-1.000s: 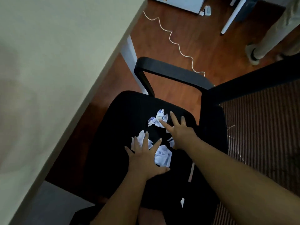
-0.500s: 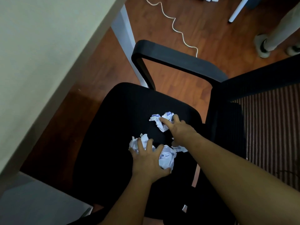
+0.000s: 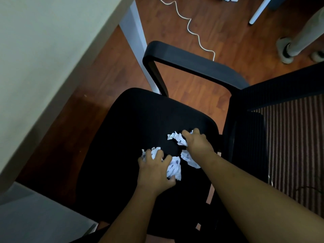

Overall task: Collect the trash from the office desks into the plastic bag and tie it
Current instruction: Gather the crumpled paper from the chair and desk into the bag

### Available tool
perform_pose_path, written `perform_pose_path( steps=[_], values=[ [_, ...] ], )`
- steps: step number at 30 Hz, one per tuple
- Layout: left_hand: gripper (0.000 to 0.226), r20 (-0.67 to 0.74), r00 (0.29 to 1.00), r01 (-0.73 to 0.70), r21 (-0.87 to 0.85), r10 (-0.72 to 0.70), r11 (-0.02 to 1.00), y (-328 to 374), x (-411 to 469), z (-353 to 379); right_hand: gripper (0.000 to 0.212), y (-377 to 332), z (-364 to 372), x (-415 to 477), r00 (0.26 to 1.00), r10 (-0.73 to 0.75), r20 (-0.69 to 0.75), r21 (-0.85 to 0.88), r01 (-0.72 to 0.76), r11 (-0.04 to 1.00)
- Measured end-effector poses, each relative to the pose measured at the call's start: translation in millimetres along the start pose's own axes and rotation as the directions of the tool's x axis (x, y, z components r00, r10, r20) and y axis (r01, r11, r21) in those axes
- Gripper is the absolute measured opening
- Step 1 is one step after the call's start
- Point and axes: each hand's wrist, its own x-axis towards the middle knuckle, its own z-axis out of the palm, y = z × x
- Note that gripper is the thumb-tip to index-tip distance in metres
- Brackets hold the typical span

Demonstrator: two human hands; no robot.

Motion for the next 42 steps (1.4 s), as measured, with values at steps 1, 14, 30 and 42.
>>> perform_pose_path(
  steps=[1,14,30,42],
  values=[
    [0.062,0.034,0.999,0.003,0.01,-0.003,1.0,-0.7,1.2,0.1,0.061,-0.6,-1.3,-1.0,1.0,0.006,-0.02,0.012,-0.005,1.0],
    [0.058,0.089,0.996,0.004,-0.044,0.0,0.999,1.4,-6.5,-29.5,0.036,-5.3,-53.7,-27.9,0.973,-0.024,-0.228,0.077,0.043,0.996],
    [0.051,-0.36,0.871,0.235,-0.295,-0.335,0.926,-15.6,-90.5,-339.4,0.022,-123.2,-285.3,-160.4,0.889,-0.229,-0.397,0.281,0.356,0.891],
    [0.05,-0.175,0.775,0.431,-0.555,-0.607,0.711,-141.7,-17.6,-419.0,0.023,-272.4,-346.7,-76.9,0.905,-0.212,-0.37,0.254,0.318,0.913]
  ],
)
